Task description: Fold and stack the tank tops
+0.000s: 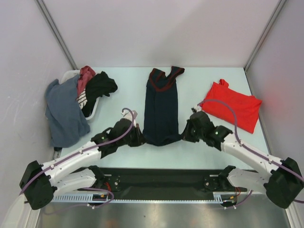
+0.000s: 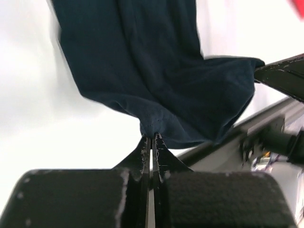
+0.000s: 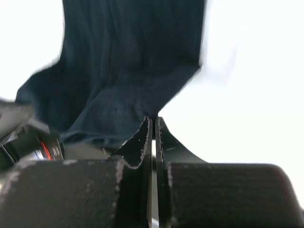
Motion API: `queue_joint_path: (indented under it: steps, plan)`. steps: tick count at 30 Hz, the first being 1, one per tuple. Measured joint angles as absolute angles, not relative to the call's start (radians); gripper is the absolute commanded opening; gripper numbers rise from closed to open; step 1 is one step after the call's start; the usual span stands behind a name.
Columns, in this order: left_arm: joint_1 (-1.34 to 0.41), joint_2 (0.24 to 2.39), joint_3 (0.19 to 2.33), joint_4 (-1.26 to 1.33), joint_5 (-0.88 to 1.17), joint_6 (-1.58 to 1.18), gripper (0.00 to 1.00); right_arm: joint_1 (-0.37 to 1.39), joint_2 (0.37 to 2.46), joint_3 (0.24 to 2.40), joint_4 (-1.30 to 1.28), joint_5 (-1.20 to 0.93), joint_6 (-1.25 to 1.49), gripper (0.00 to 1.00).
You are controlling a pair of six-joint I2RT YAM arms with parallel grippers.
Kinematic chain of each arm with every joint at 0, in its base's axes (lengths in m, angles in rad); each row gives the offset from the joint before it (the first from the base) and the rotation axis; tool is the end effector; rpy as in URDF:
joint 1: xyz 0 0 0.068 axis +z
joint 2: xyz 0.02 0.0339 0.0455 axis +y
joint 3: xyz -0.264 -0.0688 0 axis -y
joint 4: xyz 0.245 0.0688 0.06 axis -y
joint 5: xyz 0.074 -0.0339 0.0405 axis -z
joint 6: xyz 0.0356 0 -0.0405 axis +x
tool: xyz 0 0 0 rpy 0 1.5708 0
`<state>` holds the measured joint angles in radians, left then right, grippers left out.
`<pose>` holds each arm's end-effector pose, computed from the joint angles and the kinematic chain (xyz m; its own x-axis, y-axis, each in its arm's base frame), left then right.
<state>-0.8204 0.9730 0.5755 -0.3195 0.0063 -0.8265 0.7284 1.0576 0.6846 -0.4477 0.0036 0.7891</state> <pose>0.1384 -0.1487 0.2202 -0.8440 -0.1734 -0.5076 0.1681 0.8132 -0.5573 0.1606 0.1431 0.2299 -0.8558 0.1877 -0.4821 -0.0802 0.8725 0.4820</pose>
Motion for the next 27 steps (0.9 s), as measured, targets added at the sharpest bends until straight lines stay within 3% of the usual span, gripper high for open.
queue_joint_path:
  steps: [11, 19, 27]
  plan:
    - [-0.629, 1.240, 0.863, -0.344, -0.007, -0.723, 0.00, 0.489, 1.433, 1.053, -0.469, -0.069, 0.600, 0.00]
    - [-0.461, 1.483, 1.008, -0.266, 0.019, -0.712, 0.00, 0.424, 1.726, 1.364, -0.492, -0.070, 0.540, 0.00]
    - [-0.416, 1.726, 1.219, -0.199, 0.065, -0.687, 0.00, 0.375, 1.968, 1.631, -0.537, -0.068, 0.506, 0.00]
